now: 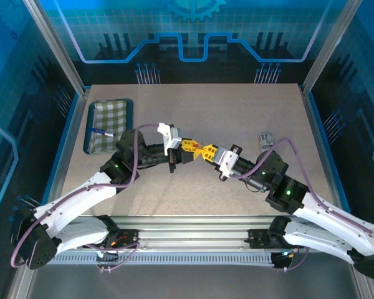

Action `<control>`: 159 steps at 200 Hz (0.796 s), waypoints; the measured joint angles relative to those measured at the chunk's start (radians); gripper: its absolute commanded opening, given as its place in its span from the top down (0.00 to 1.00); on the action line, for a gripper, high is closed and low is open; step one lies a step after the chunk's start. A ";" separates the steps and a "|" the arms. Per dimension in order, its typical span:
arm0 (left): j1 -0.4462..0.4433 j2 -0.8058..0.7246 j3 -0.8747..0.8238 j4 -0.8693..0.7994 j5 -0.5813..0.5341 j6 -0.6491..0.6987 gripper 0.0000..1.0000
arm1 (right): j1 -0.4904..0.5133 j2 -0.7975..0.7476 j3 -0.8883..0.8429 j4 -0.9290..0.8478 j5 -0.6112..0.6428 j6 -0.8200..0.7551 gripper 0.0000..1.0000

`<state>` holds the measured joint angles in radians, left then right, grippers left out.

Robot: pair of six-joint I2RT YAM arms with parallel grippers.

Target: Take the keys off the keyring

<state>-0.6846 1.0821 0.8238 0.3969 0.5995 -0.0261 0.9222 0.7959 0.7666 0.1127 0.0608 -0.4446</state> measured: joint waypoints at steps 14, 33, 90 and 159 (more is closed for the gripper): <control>-0.001 0.000 0.000 0.000 0.000 0.000 1.00 | -0.006 0.000 0.000 -0.001 -0.011 0.011 1.00; -0.001 0.000 0.000 0.000 0.000 -0.001 1.00 | -0.010 0.000 0.000 -0.001 -0.018 0.018 1.00; -0.001 0.005 0.006 0.000 0.018 -0.002 1.00 | 0.039 -0.009 -0.024 0.042 0.068 -0.138 1.00; -0.015 0.007 0.023 0.013 0.053 -0.016 0.68 | -0.018 -0.026 0.002 0.015 0.011 -0.115 1.00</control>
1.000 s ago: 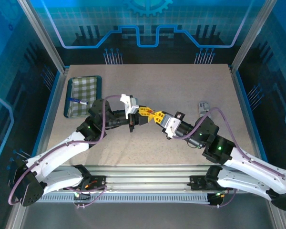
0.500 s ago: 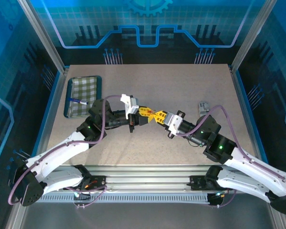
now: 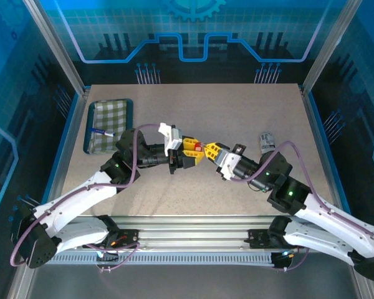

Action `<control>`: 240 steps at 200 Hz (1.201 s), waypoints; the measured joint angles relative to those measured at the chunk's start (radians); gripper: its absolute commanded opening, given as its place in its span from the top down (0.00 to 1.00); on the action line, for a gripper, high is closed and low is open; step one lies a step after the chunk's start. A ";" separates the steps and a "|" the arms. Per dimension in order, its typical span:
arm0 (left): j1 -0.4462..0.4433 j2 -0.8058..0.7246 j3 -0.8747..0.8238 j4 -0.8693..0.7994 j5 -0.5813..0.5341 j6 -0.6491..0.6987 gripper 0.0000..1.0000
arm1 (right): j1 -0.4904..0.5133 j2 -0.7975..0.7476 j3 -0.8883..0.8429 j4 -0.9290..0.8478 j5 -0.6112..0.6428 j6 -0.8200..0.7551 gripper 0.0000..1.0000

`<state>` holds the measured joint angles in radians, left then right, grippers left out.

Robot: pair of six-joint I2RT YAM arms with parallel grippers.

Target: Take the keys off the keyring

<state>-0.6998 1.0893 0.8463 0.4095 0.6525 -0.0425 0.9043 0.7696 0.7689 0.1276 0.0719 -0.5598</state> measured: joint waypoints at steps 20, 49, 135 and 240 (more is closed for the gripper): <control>-0.005 0.000 0.000 0.007 0.027 -0.003 0.60 | -0.030 0.000 0.012 -0.008 -0.023 0.026 1.00; -0.032 -0.001 0.001 0.017 0.081 -0.005 0.72 | -0.086 -0.001 0.012 -0.023 -0.029 0.066 1.00; -0.032 -0.016 0.008 0.024 0.076 0.020 0.62 | -0.105 -0.003 0.021 -0.061 -0.091 0.125 1.00; 0.144 -0.064 0.007 0.119 0.063 -0.205 0.38 | -0.472 0.077 0.098 -0.096 -0.710 0.475 1.00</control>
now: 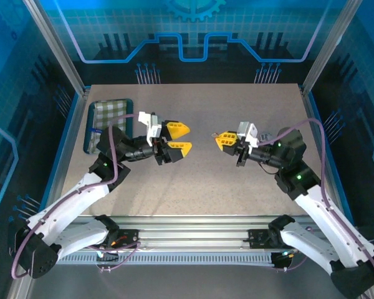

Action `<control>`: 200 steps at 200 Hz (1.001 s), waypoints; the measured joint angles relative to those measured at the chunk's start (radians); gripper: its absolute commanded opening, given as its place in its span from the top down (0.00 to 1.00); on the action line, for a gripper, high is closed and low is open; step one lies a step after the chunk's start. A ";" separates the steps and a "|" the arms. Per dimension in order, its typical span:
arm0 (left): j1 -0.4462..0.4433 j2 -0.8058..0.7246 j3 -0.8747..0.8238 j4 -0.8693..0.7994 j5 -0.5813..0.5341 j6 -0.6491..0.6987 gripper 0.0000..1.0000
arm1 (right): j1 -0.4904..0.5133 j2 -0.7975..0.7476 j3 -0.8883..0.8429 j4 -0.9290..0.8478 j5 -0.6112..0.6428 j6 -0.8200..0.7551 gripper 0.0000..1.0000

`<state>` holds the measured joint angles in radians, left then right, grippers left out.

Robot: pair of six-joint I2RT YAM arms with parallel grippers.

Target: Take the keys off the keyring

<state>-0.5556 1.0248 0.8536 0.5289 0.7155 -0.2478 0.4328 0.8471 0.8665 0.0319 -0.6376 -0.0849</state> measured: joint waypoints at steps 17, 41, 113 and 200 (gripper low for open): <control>0.006 0.012 0.010 0.008 0.037 -0.017 0.37 | -0.023 0.031 0.009 0.037 -0.100 0.077 1.00; 0.009 0.033 0.019 -0.002 0.053 -0.015 0.37 | -0.032 0.056 0.011 0.101 -0.211 0.174 1.00; 0.027 0.126 0.043 0.124 0.163 -0.128 0.38 | -0.040 0.177 0.011 0.513 -0.438 0.557 1.00; -0.005 0.204 0.087 0.256 0.230 -0.198 0.34 | -0.032 0.252 -0.003 0.785 -0.498 0.801 1.00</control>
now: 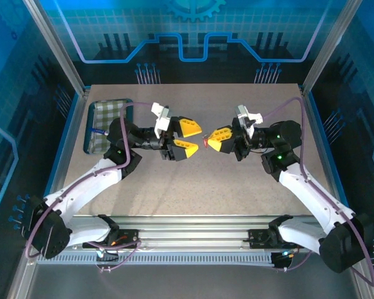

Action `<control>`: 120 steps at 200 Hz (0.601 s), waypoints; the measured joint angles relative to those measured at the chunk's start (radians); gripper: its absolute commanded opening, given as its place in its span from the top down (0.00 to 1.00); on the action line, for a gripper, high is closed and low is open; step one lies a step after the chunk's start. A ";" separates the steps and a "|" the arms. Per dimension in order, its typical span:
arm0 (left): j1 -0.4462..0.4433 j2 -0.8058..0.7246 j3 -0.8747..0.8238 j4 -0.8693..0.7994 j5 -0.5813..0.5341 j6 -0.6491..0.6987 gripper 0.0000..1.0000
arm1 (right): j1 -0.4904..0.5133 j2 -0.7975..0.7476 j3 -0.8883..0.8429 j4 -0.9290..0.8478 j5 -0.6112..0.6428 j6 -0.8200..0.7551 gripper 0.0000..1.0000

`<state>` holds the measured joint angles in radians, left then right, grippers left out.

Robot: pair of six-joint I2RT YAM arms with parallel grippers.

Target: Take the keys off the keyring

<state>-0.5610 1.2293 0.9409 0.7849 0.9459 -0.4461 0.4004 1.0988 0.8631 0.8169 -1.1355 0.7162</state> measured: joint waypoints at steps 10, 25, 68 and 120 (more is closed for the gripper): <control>-0.008 0.012 0.008 0.003 0.003 0.000 0.35 | 0.001 0.001 0.000 0.015 -0.002 0.011 1.00; -0.018 0.025 0.019 0.006 0.006 0.000 0.35 | 0.001 0.003 0.000 0.034 -0.003 0.026 1.00; -0.040 0.063 0.049 0.012 0.014 0.001 0.39 | 0.005 0.017 0.000 0.053 -0.007 0.048 1.00; -0.053 0.087 0.056 0.014 0.029 -0.003 0.68 | 0.005 0.011 0.000 0.040 -0.006 0.043 1.00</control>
<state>-0.6144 1.3159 0.9966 0.7990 0.9749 -0.4492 0.4053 1.1103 0.8631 0.8570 -1.1416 0.7589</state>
